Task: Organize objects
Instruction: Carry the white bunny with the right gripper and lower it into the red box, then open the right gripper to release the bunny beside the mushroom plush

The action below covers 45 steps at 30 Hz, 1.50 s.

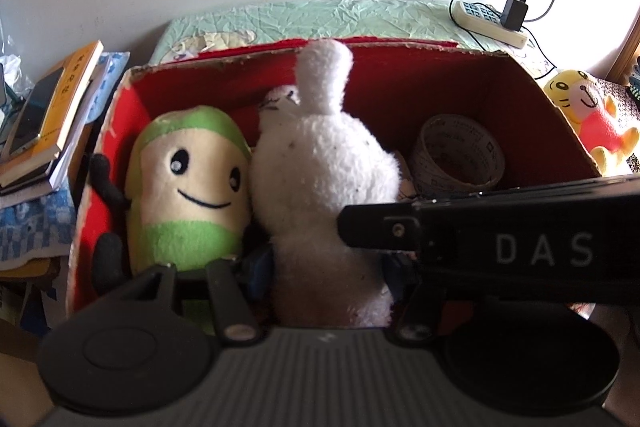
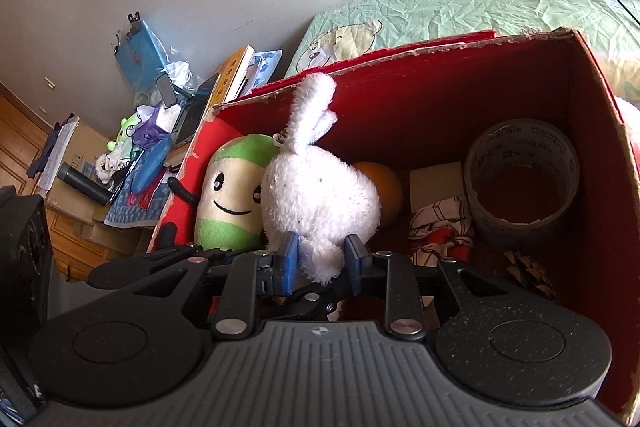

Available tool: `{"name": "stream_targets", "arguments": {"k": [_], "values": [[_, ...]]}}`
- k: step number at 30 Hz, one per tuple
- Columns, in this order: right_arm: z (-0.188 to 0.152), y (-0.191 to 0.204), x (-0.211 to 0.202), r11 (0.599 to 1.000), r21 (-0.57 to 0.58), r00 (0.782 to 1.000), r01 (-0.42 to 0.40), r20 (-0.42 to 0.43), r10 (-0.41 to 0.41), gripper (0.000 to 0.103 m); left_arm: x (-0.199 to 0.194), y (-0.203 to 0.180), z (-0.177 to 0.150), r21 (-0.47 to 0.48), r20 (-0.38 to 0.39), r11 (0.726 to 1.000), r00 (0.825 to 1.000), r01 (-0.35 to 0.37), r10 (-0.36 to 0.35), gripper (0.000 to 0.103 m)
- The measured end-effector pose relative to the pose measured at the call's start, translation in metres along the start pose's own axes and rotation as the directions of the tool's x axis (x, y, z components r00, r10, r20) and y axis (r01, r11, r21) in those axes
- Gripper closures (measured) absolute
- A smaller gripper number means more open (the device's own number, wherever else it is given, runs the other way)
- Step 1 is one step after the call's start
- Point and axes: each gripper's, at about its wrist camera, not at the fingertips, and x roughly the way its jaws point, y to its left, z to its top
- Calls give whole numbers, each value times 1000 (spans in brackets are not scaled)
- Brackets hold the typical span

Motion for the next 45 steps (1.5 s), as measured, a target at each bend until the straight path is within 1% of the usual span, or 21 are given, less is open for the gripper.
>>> {"name": "stream_targets", "arguments": {"k": [13,18,23,28,30,32,34,35,37,39,43,45], "values": [[-1,-7,-14,999,33,999,14,39,-16,73,3,1,-1,-24,-20,1000,1000,-16,15,41],[-2,-11,-17,998,51,998,37,43,-39,73,4,-3,-2,-28,-30,999,999,-29,28,40],[-3,-14,-13,996,56,997,73,26,-74,74,4,-5,-3,-34,-45,999,998,-40,38,39],[-3,-11,-7,996,50,998,67,12,-68,74,3,-3,-5,-47,-59,998,997,-45,42,39],[-2,-9,-7,998,43,999,51,14,-52,74,1,-1,-5,-58,-64,997,997,-41,38,39],[-2,-4,-7,999,28,999,33,18,-33,74,-1,1,-4,-68,-73,997,997,-41,36,39],[-1,2,-5,999,6,999,31,19,-32,74,-4,1,-3,-74,-77,996,996,-42,36,39],[-1,4,-4,1000,0,999,27,18,-27,74,-7,1,-3,-74,-72,996,997,-42,37,38],[-1,7,-1,1000,-11,1000,18,13,-18,74,-12,-1,-2,-68,-55,997,998,-43,39,34],[-2,9,1,999,-33,999,31,13,-31,74,-13,-3,-2,-59,-48,997,998,-49,46,33],[0,4,-4,1000,-6,1000,15,19,-15,74,-14,-4,0,-60,-52,996,997,-59,56,33],[-1,2,-7,1000,1,999,21,27,-21,74,-16,-5,1,-59,-46,996,997,-63,60,33]]}}
